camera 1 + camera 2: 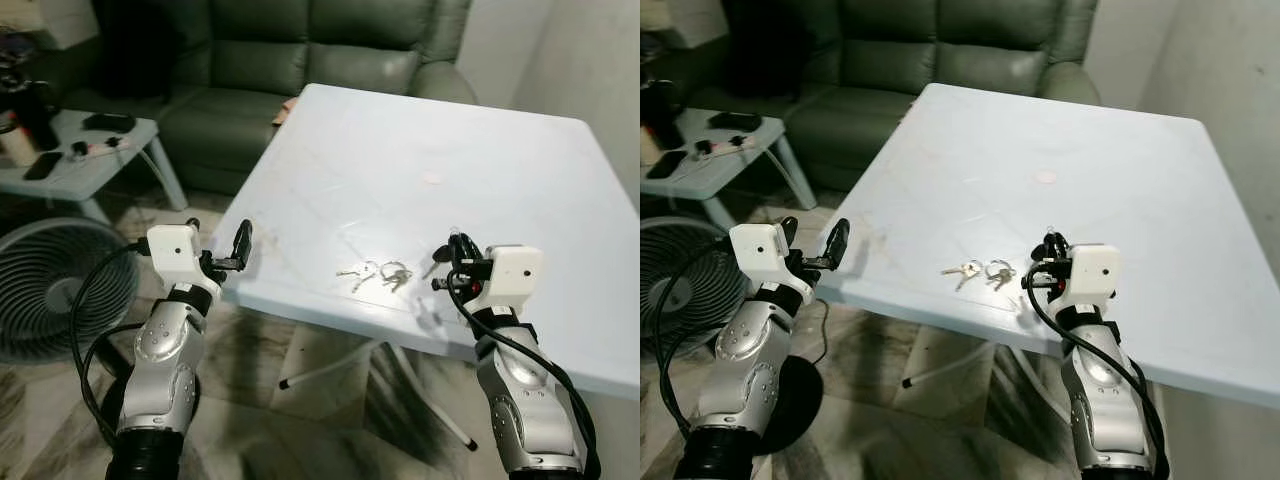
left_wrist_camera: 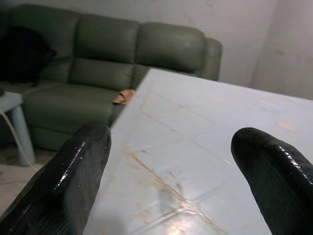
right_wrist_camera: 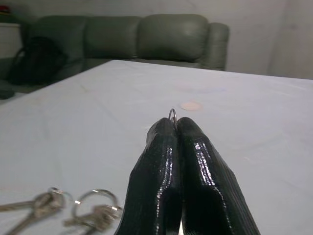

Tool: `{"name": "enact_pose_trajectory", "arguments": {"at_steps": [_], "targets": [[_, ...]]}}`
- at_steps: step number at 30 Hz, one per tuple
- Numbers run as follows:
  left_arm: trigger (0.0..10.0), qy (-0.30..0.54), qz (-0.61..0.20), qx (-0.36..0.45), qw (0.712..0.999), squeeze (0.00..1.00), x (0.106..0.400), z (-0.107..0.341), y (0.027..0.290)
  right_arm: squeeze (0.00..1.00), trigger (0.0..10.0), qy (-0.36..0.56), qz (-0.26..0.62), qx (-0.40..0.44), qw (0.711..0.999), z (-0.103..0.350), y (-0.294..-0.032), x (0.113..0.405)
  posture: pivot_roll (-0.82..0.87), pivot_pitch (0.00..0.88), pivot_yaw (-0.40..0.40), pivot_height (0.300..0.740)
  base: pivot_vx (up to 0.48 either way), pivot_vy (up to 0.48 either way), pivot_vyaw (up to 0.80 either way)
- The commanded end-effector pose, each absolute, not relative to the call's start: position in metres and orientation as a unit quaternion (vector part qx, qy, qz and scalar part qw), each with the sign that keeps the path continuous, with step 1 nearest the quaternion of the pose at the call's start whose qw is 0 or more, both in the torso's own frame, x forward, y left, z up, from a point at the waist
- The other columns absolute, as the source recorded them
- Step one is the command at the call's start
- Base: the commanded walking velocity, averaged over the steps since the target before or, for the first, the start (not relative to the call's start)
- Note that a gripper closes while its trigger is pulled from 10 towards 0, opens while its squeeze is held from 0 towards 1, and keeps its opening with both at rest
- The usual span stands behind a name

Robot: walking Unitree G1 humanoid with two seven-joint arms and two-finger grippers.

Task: Hang keys on a hook

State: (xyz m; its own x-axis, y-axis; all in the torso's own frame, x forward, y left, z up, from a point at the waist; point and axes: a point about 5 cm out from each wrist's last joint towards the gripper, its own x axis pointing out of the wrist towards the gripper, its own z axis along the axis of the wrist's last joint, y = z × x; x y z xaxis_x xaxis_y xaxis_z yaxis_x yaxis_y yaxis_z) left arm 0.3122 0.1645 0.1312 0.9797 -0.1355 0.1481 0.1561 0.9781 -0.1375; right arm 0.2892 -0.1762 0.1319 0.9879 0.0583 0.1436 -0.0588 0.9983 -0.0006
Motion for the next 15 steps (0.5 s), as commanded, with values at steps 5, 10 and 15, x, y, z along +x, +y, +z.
{"name": "enact_pose_trajectory", "arguments": {"at_steps": [5, 10, 15], "targets": [[10.0, -0.075, -0.077, -0.071, 0.992, 0.00, 0.3146, 0.1332, 0.1631, 0.00, 10.0, -0.070, 0.030, -0.002, 0.997, 0.1309, -0.1743, 0.2910, -0.01, 0.000, 0.006, 0.732, 0.000, 0.000, -0.73], [10.0, -0.077, -0.079, -0.069, 0.991, 0.00, 0.3151, 0.1336, 0.1624, 0.00, 10.0, -0.071, 0.032, -0.004, 0.997, 0.1310, -0.1731, 0.2915, -0.01, 0.000, 0.007, 0.732, 0.000, 0.000, -0.72], [10.0, -0.077, -0.080, -0.068, 0.991, 0.00, 0.3156, 0.1335, 0.1624, 0.00, 10.0, -0.070, 0.032, -0.005, 0.997, 0.1305, -0.1729, 0.2917, -0.01, 0.000, 0.007, 0.732, 0.000, 0.000, -0.73]]}}
